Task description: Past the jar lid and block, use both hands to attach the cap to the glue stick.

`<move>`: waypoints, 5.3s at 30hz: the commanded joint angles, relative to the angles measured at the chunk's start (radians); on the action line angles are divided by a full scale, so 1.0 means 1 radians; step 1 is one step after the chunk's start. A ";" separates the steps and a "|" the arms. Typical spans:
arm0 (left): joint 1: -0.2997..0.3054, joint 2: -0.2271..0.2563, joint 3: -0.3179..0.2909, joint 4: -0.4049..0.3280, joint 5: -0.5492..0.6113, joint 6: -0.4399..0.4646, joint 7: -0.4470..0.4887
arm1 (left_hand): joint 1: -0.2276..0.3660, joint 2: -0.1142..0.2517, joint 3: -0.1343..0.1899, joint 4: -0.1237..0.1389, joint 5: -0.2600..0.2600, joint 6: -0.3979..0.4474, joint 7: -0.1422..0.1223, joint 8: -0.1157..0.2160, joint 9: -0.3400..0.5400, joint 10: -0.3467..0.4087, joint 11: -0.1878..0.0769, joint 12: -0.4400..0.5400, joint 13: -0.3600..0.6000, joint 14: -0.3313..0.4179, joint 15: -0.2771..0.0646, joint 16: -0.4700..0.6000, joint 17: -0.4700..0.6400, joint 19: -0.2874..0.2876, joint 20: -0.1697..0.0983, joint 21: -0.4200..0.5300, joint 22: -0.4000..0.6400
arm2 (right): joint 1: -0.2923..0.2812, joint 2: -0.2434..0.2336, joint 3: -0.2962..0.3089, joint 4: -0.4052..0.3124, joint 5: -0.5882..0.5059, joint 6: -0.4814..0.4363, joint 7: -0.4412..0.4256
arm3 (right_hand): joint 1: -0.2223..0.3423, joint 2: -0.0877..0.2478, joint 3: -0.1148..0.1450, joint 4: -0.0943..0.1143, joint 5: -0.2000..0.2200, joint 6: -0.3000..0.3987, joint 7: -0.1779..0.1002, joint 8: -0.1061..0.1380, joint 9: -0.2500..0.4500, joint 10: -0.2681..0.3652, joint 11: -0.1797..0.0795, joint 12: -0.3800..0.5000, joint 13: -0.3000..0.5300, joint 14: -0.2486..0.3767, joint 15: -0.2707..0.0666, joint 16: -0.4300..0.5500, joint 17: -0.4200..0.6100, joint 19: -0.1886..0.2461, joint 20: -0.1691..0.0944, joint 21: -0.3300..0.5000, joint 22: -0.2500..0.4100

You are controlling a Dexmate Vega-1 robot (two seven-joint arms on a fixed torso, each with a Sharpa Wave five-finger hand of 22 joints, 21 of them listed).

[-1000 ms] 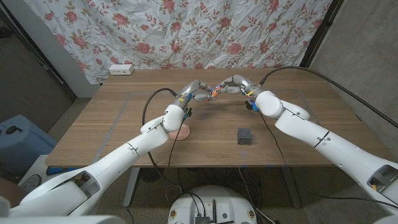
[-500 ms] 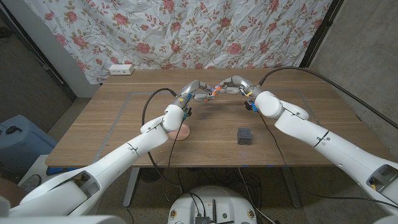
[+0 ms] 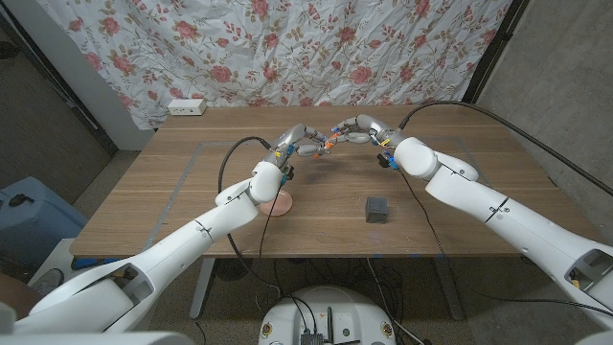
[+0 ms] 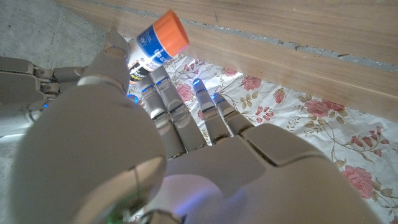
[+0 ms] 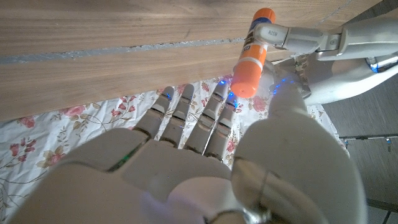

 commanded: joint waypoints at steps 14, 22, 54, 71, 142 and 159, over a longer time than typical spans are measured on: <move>-0.005 0.008 -0.004 0.000 -0.005 0.004 -0.012 | -0.022 0.066 0.003 0.005 0.007 0.044 0.033 0.006 0.011 0.020 -0.017 0.001 0.006 0.009 -0.099 0.005 0.003 0.009 -0.001 -0.001 0.003 | 0.034 -0.025 0.001 0.052 0.023 0.084 0.088 | -0.091 -0.030 -0.051 0.024 0.057 -0.186 0.013 -0.032 0.004 -0.185 0.050 -0.004 -0.003 -0.117 0.024 -0.055 0.010 -0.092 0.019 -0.007 0.004; 0.000 0.013 -0.007 -0.005 -0.007 0.009 -0.010 | -0.021 0.066 0.003 0.005 0.007 0.044 0.033 0.006 0.011 0.021 -0.017 0.001 0.006 0.009 -0.098 0.005 0.003 0.008 0.000 -0.001 0.003 | 0.010 -0.027 0.033 0.086 0.066 0.174 0.075 | -0.191 -0.035 -0.098 0.067 0.075 -0.300 0.023 -0.032 0.001 -0.301 0.101 -0.005 -0.007 -0.194 0.079 -0.090 0.014 -0.148 0.038 -0.004 0.005; 0.010 0.009 -0.030 0.004 -0.033 0.002 0.019 | -0.021 0.067 0.002 0.005 0.007 0.044 0.032 0.005 0.011 0.019 -0.017 0.000 0.006 0.009 -0.099 0.004 0.003 0.007 0.000 -0.001 0.003 | -0.086 -0.029 0.082 0.064 0.016 0.279 -0.053 | -0.382 0.035 -0.150 0.168 0.060 -0.440 0.091 -0.033 -0.006 -0.503 0.091 -0.007 -0.031 -0.344 0.083 -0.164 0.006 -0.221 -0.014 -0.006 0.005; 0.007 -0.008 -0.029 0.016 -0.040 0.007 0.040 | -0.023 0.067 0.001 0.006 0.007 0.041 0.035 0.004 0.012 0.019 -0.017 -0.001 0.006 0.009 -0.099 0.004 0.003 0.007 0.000 -0.001 0.003 | -0.141 -0.027 0.096 0.047 -0.035 0.298 -0.115 | -0.459 0.083 -0.160 0.214 0.046 -0.451 0.104 -0.028 -0.007 -0.532 0.077 -0.006 -0.033 -0.386 0.072 -0.178 0.008 -0.245 -0.031 -0.005 0.005; 0.021 -0.022 -0.029 0.008 -0.042 0.012 0.081 | -0.021 0.071 0.000 0.005 0.008 0.046 0.038 0.005 0.012 0.021 -0.016 -0.001 0.006 0.009 -0.100 0.003 0.003 0.008 0.001 -0.001 0.003 | -0.157 -0.023 0.046 -0.005 -0.160 0.250 -0.074 | -0.508 0.123 -0.165 0.224 0.029 -0.444 0.118 -0.020 -0.008 -0.541 0.063 0.003 -0.034 -0.413 0.059 -0.187 -0.002 -0.267 -0.051 0.000 0.005; 0.018 -0.022 -0.026 0.007 -0.039 0.011 0.076 | -0.015 0.073 0.002 0.003 0.008 0.048 0.035 0.006 0.012 0.027 -0.017 0.001 0.006 0.009 -0.104 0.003 0.003 0.009 -0.001 0.000 0.003 | -0.150 -0.037 0.033 -0.026 -0.211 0.225 -0.056 | -0.521 0.131 -0.167 0.227 0.027 -0.430 0.117 -0.015 -0.008 -0.532 0.062 0.006 -0.034 -0.409 0.053 -0.184 -0.003 -0.265 -0.050 0.002 0.004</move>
